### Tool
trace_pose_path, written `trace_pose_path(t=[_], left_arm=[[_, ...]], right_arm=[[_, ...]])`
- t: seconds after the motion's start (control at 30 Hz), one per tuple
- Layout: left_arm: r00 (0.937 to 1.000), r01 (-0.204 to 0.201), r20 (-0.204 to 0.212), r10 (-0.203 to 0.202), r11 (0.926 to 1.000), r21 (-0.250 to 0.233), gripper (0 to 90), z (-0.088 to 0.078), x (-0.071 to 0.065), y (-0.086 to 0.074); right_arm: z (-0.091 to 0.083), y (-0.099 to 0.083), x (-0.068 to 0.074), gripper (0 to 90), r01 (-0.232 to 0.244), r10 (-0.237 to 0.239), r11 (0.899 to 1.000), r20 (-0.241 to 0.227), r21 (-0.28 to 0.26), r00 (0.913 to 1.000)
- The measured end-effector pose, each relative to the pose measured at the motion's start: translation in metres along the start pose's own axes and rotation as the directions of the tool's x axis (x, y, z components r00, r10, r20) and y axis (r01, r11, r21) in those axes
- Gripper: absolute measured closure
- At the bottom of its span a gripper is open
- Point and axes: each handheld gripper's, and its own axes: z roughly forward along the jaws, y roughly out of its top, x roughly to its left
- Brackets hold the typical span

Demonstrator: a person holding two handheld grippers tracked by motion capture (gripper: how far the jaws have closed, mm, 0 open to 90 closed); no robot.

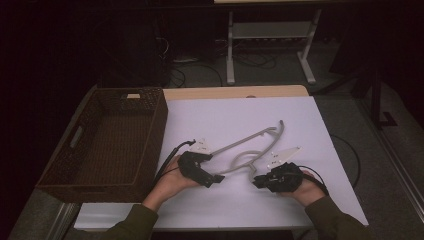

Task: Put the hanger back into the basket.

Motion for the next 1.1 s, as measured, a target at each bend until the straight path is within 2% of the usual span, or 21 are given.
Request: trace_pose_path(t=[0.03,0.17,0.27,0.33,0.37,0.4,0.43,0.47,0.53,0.63,0.83,0.9,1.1], left_arm=[[1.0000,0.000,0.000,0.000,1.0000,0.000,12.5,0.000,0.000,0.000],[0.9992,-0.039,0.006,0.039,0.9977,0.055,17.0,0.012,0.002,0.004],[0.9975,-0.060,0.043,0.056,0.9945,0.086,28.4,0.022,0.001,0.008],[0.9969,-0.068,0.046,0.064,0.9932,0.094,34.5,0.024,0.001,0.009],[0.9965,-0.073,0.046,0.069,0.9926,0.097,34.5,0.027,0.001,0.010],[0.9963,-0.076,0.047,0.072,0.9916,0.104,39.1,0.029,0.001,0.011],[0.9959,-0.080,0.050,0.075,0.9907,0.111,39.1,0.031,0.001,0.011],[0.9957,-0.079,0.058,0.073,0.9903,0.114,43.9,0.034,0.002,0.013],[0.9953,-0.083,0.061,0.076,0.9901,0.114,46.4,0.035,0.002,0.013],[0.9949,-0.082,0.068,0.074,0.9903,0.113,55.4,0.037,0.004,0.013],[0.9949,-0.080,0.070,0.072,0.9906,0.111,65.1,0.037,0.004,0.016],[0.9947,-0.080,0.074,0.072,0.9899,0.117,67.1,0.038,0.003,0.016],[0.9946,-0.077,0.079,0.067,0.9886,0.130,78.0,0.039,0.004,0.016]], right_arm=[[0.000,0.001,0.000,79.7,0.007,-0.007,1.000,0.000,0.000,1.0000],[-0.001,0.002,0.000,79.7,-0.001,0.001,1.000,-0.005,-0.004,1.0000],[-0.003,0.004,-0.001,79.6,0.007,-0.007,1.000,-0.007,-0.009,0.9999],[-0.004,0.005,-0.001,79.6,0.006,-0.006,1.000,-0.007,-0.012,1.0000],[-0.004,0.005,-0.001,79.6,0.006,-0.006,1.000,-0.007,-0.012,1.0000],[-0.004,0.006,-0.002,79.6,0.009,-0.009,1.000,-0.007,-0.016,0.9999],[-0.004,0.006,-0.002,79.6,0.009,-0.009,1.000,-0.007,-0.016,0.9999],[-0.005,0.006,-0.001,79.6,0.009,-0.009,1.000,-0.007,-0.019,0.9999],[-0.005,0.006,-0.001,79.6,0.008,-0.008,1.000,-0.007,-0.020,0.9999],[-0.006,0.007,-0.001,79.6,0.014,-0.014,1.000,-0.006,-0.023,0.9999],[-0.007,0.008,-0.002,79.6,0.015,-0.015,0.999,-0.007,-0.028,0.9999],[-0.007,0.008,-0.003,79.6,0.037,-0.036,0.999,0.003,-0.028,0.9993],[-0.008,0.009,-0.001,79.6,0.013,-0.014,0.999,-0.006,-0.035,0.9999]])
